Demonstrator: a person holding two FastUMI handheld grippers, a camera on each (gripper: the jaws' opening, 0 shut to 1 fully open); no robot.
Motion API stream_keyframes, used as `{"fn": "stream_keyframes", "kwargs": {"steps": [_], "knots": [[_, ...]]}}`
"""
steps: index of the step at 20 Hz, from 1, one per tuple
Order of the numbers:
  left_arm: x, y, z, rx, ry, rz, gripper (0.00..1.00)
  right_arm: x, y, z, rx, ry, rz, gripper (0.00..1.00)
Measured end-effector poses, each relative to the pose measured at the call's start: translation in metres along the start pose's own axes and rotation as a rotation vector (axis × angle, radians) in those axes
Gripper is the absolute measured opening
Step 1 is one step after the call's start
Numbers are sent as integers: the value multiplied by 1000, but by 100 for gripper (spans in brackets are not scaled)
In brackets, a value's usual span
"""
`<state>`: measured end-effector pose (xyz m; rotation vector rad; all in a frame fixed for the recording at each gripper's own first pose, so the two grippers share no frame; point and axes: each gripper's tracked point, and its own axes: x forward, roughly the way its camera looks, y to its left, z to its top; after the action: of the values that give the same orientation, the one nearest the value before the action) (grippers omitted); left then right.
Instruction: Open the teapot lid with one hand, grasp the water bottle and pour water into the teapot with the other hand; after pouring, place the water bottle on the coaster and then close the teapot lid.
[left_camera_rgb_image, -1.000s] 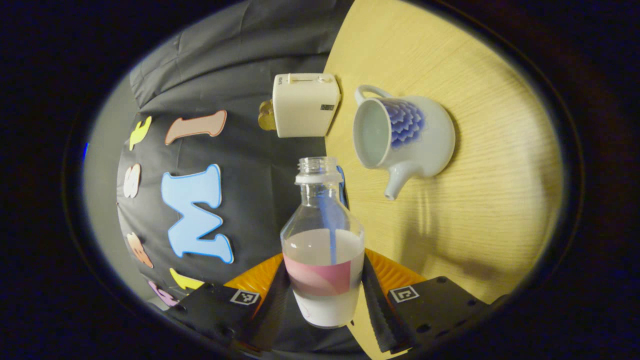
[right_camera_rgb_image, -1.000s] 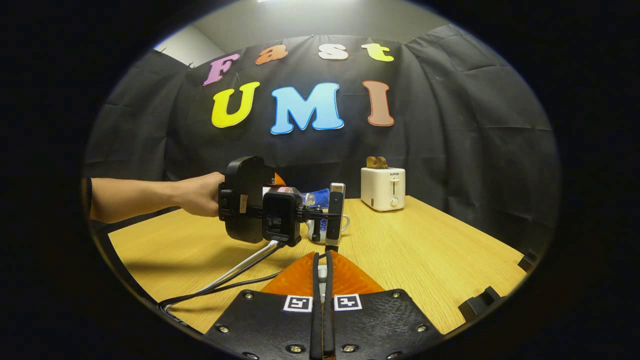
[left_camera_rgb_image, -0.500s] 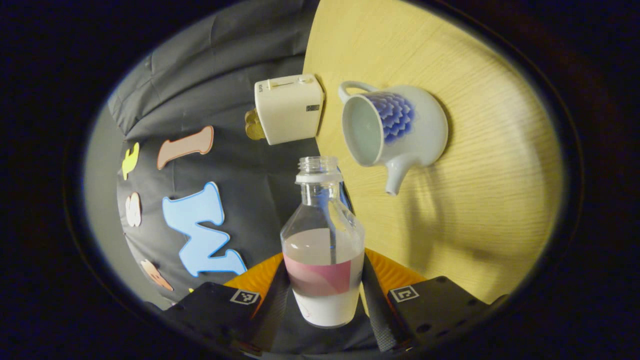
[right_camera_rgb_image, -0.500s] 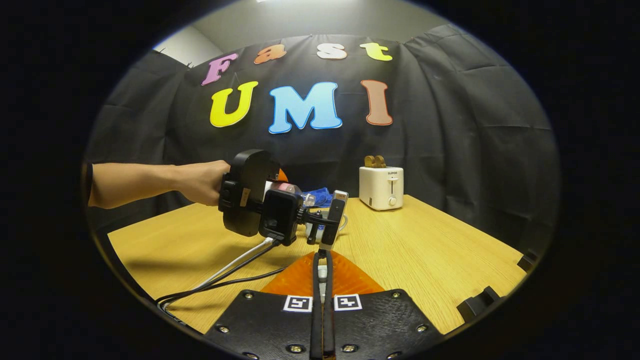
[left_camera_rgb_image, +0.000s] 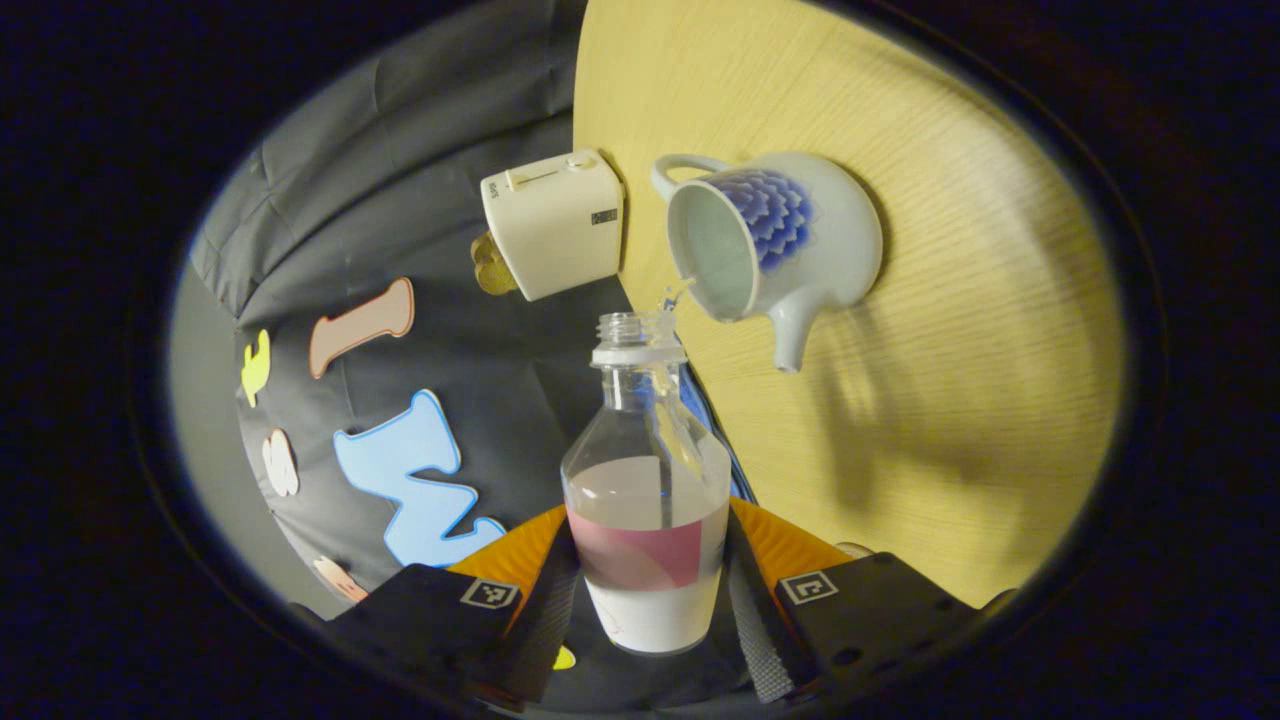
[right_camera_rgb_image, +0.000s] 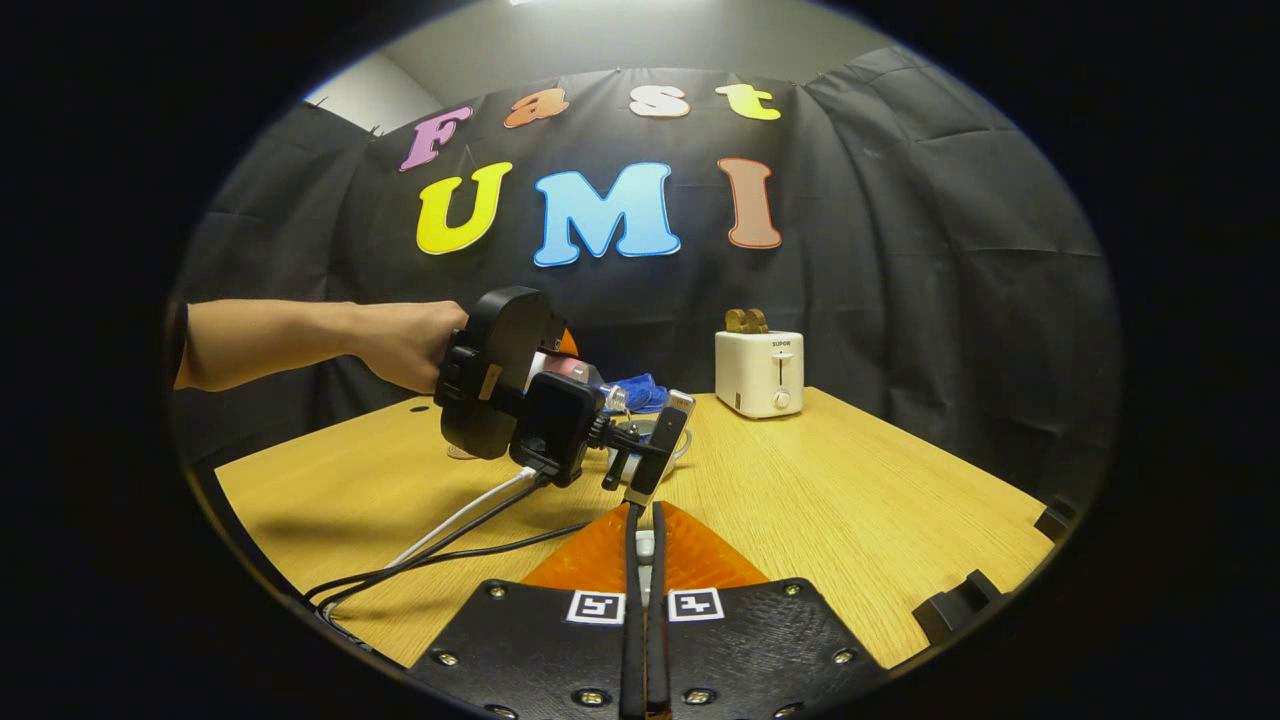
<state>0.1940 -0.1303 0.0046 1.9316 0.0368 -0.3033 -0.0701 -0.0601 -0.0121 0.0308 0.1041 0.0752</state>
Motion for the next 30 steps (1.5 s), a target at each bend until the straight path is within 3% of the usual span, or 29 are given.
{"fn": "stream_keyframes", "kwargs": {"steps": [16, 17, 19, 20, 30], "knots": [[-3, 23, 0, 157, 14, 32, 86, -1, -1, 0, 0, 2, 0, 1], [-3, 24, 0, 165, 15, 33, 80, -2, 0, -1, 0, 3, 0, 1], [-4, 26, 1, 181, 16, 37, 80, -2, 0, -1, -1, 5, 0, 1], [-5, 27, 2, 192, 16, 38, 86, -2, -1, -1, -1, 5, 0, 1], [-6, 38, 5, 268, 17, 55, 86, -2, -4, -1, -1, 4, -4, 2]]}}
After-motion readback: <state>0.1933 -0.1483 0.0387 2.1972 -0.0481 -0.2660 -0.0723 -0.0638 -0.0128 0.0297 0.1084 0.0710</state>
